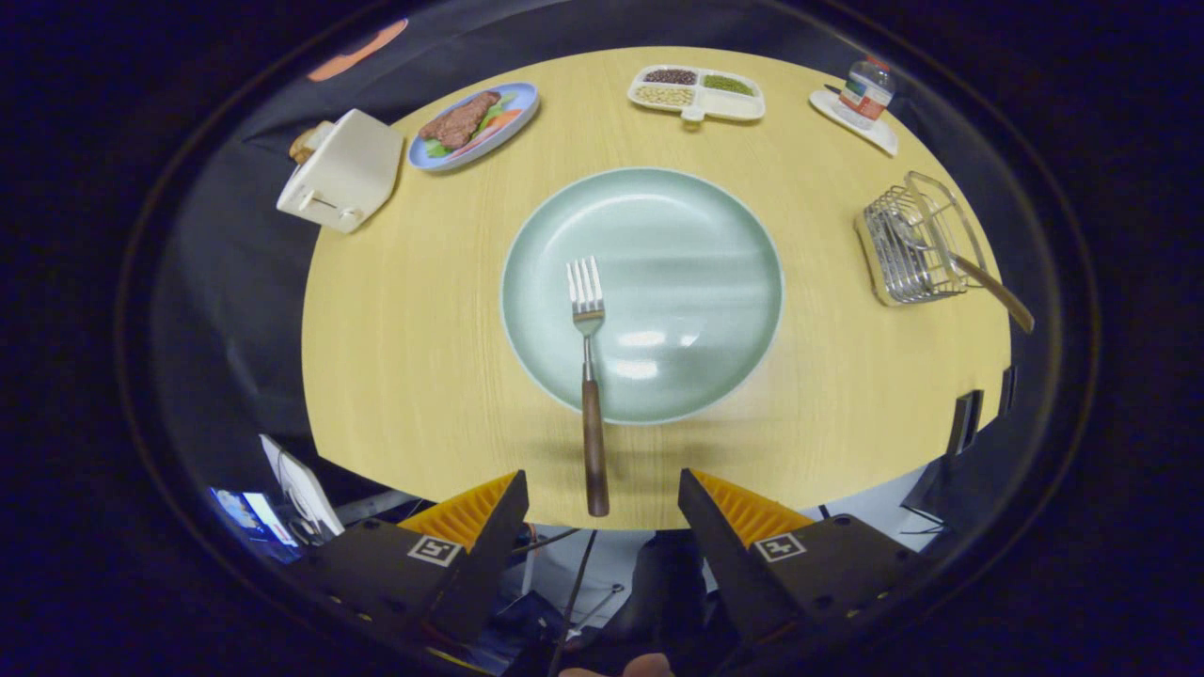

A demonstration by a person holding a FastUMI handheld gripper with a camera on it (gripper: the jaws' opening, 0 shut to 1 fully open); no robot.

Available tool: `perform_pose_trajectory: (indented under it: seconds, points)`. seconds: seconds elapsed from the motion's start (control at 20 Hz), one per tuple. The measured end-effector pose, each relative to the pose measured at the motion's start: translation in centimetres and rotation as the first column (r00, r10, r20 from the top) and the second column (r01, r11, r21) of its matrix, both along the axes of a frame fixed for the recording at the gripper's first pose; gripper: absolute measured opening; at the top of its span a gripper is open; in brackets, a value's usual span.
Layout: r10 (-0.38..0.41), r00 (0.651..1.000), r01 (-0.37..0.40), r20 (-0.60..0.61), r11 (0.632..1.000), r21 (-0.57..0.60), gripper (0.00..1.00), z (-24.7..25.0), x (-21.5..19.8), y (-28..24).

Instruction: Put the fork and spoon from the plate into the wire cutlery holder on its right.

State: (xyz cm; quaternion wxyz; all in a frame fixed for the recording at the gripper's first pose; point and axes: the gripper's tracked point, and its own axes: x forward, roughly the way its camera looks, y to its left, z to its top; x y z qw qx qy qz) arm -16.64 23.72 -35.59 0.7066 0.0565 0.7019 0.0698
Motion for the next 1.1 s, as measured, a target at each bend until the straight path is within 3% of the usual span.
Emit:
perform_pose_trajectory:
  seconds: [0.15,0.35,0.6,0.65,0.75,1.1]
  points:
    - [0.003,1.0,-0.003,-0.022,1.0,-0.014,0.94,-2.0,-0.6,1.1]
    - [0.034,0.999,-0.035,-0.039,0.999,-0.029,0.69,-3.5,-1.1,1.9]
    - [-0.005,0.997,0.003,-0.081,1.0,-0.03,0.11,-4.0,-1.3,1.4]
    - [-0.001,0.997,0.0,-0.079,1.0,-0.021,0.11,-3.9,-1.1,1.4]
    - [-0.018,0.996,0.018,-0.085,1.0,-0.005,0.01,-3.4,-1.2,1.4]
    - [-0.008,0.998,0.012,-0.063,0.998,0.064,0.01,0.5,-0.5,0.0]
